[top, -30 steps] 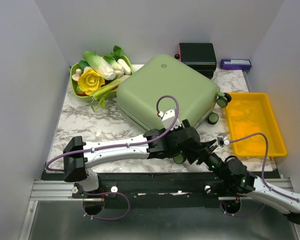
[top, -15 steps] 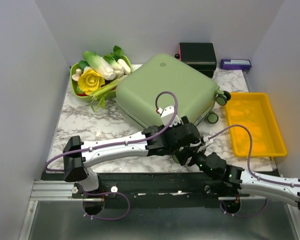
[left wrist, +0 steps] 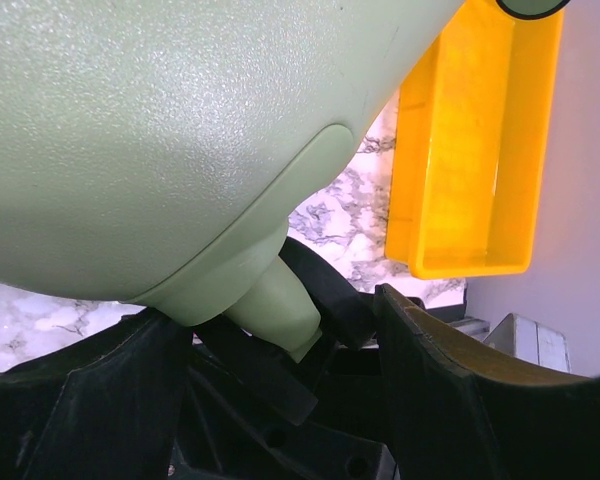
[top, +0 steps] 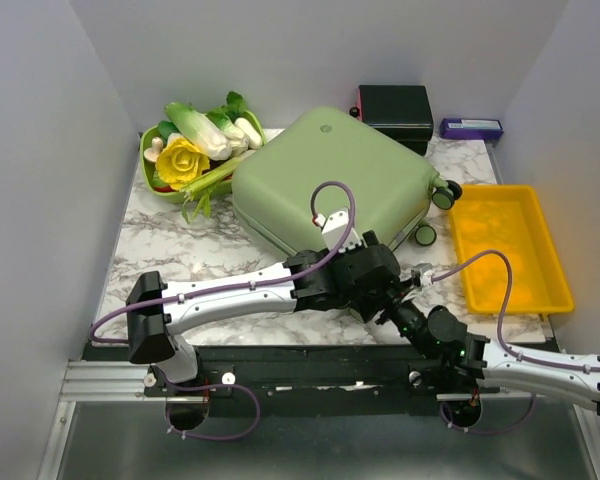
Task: Open, take out, and arrange the luggage
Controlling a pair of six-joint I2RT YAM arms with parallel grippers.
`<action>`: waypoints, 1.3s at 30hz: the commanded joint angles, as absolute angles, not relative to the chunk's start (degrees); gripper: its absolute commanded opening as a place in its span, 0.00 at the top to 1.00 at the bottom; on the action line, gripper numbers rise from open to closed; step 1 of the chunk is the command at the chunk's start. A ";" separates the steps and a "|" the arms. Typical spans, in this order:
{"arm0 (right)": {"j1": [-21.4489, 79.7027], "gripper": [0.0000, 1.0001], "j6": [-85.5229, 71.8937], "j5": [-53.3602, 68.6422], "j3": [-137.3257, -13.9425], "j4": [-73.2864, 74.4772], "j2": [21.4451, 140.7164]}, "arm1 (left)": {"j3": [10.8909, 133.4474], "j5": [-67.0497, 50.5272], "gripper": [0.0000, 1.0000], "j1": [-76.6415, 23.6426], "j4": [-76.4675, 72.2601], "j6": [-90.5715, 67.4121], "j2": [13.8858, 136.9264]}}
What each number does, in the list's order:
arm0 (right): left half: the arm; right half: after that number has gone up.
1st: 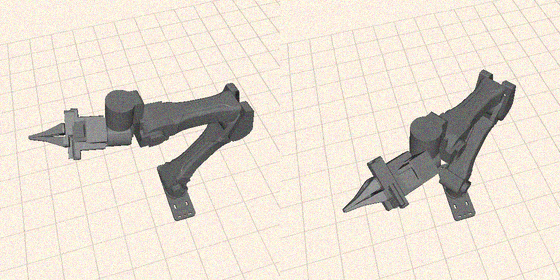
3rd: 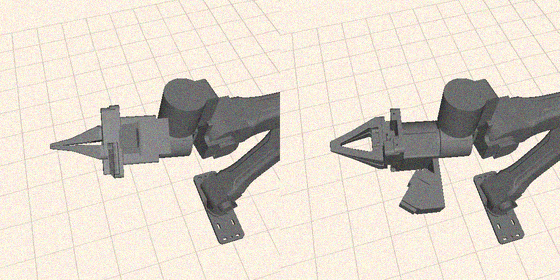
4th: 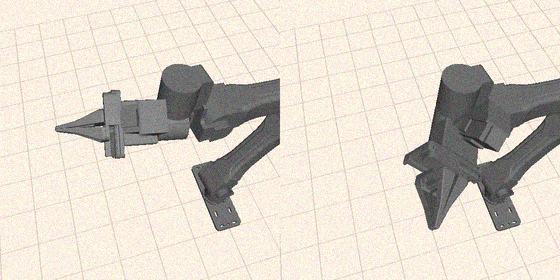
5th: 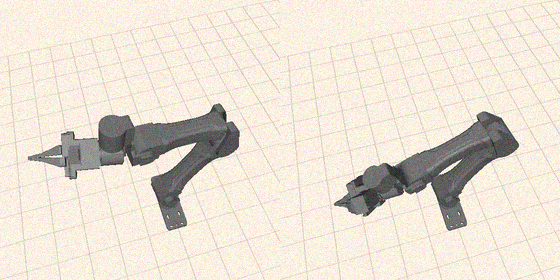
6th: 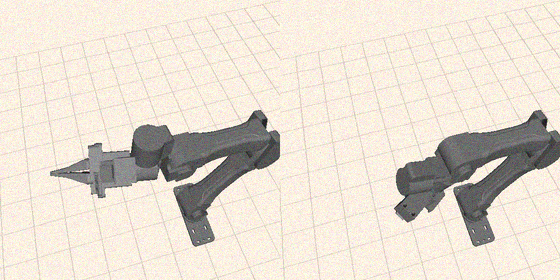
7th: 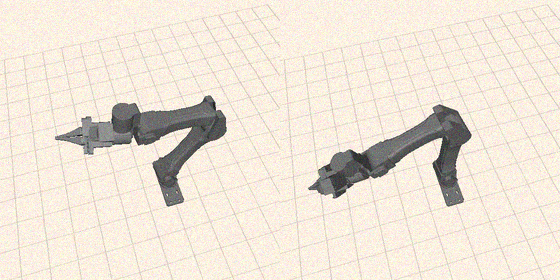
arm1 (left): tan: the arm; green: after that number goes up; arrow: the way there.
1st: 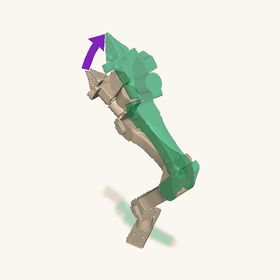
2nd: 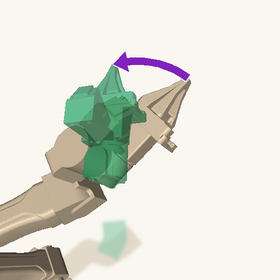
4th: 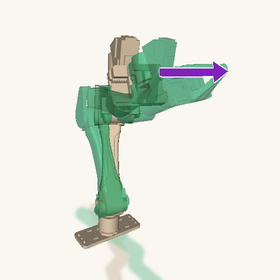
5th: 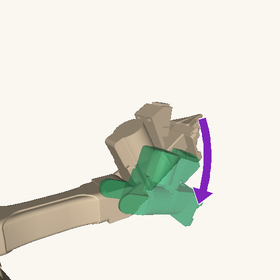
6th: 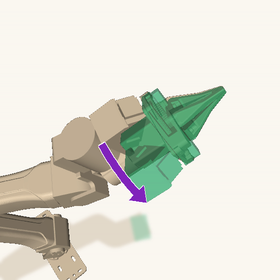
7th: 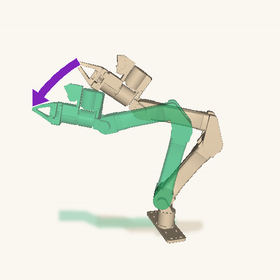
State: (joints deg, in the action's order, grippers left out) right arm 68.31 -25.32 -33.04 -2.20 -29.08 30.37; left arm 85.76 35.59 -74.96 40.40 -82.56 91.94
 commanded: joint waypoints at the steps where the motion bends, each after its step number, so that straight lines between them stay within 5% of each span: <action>1: 68.73 0.36 -26.18 -37.00 4.13 -33.22 31.02 | 94.13 44.12 1.00 -73.12 25.31 -78.40 89.73; 20: 70.66 0.44 -36.21 -45.17 1.41 -27.60 39.28 | 98.26 42.01 1.00 -73.21 25.40 -79.19 93.95; 39: 71.63 0.50 -31.56 -47.99 0.18 -38.22 42.79 | 97.91 41.57 1.00 -73.74 24.70 -80.59 94.75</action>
State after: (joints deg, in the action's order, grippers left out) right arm 71.59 -32.16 -44.77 -2.35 -31.53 40.93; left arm 91.39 35.29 -74.59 42.76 -83.94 96.71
